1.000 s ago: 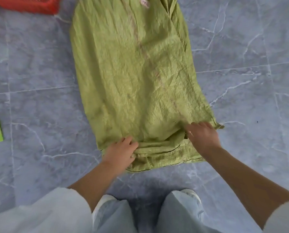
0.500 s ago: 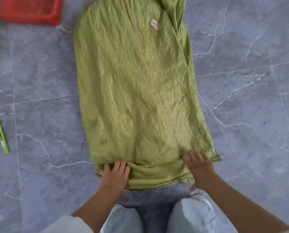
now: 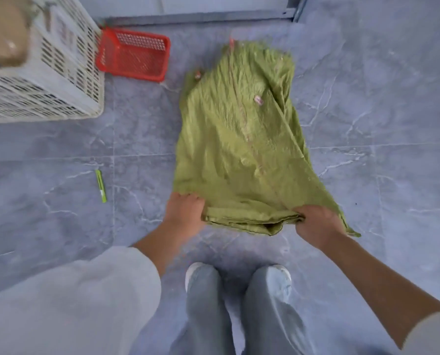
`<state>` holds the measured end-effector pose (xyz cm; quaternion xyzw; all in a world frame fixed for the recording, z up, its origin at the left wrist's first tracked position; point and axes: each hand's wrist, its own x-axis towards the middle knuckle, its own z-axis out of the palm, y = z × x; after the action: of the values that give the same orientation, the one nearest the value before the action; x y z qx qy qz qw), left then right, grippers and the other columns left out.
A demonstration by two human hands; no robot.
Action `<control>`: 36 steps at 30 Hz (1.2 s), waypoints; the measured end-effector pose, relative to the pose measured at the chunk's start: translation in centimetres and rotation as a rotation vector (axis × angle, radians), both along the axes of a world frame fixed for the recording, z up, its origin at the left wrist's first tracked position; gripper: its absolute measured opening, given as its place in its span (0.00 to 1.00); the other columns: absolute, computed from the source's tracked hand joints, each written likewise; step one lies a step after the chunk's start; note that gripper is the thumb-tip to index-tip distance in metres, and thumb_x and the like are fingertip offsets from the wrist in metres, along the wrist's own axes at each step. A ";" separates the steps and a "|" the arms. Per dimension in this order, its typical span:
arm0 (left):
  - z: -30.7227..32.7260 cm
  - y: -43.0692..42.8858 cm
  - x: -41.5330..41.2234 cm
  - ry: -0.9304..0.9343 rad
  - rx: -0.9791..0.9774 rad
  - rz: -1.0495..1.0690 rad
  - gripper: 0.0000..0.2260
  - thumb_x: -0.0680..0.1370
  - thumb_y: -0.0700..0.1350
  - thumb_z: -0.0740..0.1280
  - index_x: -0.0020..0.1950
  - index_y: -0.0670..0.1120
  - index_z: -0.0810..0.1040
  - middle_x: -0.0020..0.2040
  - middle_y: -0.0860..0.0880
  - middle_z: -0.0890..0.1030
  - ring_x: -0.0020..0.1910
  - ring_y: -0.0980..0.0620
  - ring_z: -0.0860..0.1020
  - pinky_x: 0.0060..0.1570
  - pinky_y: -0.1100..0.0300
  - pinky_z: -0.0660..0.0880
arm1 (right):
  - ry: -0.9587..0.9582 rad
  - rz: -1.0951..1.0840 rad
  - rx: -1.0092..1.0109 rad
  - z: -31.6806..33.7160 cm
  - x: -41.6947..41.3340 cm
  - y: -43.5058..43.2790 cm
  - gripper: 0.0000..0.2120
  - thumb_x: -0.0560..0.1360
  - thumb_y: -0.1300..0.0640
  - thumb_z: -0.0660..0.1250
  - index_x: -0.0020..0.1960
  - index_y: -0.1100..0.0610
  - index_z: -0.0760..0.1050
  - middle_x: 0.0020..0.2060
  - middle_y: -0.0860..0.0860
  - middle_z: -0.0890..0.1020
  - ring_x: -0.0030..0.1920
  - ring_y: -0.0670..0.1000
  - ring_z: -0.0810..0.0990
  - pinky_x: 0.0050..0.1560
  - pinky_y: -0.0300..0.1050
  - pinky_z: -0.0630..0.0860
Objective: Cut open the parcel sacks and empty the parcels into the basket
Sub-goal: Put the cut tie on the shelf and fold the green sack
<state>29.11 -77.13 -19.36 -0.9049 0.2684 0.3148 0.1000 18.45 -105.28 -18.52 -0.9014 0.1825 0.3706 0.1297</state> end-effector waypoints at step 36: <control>67.4 8.2 17.5 -0.182 -0.999 0.488 0.06 0.74 0.48 0.72 0.43 0.59 0.79 0.45 0.55 0.81 0.44 0.62 0.78 0.41 0.73 0.69 | -0.731 0.016 0.074 66.1 21.4 -3.3 0.20 0.71 0.66 0.59 0.46 0.41 0.79 0.40 0.42 0.80 0.35 0.46 0.76 0.32 0.39 0.72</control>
<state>46.65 -68.97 48.02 -0.9017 0.1583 0.0844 -0.3934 39.89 -108.62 47.62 -0.9704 0.1036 0.0312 0.2160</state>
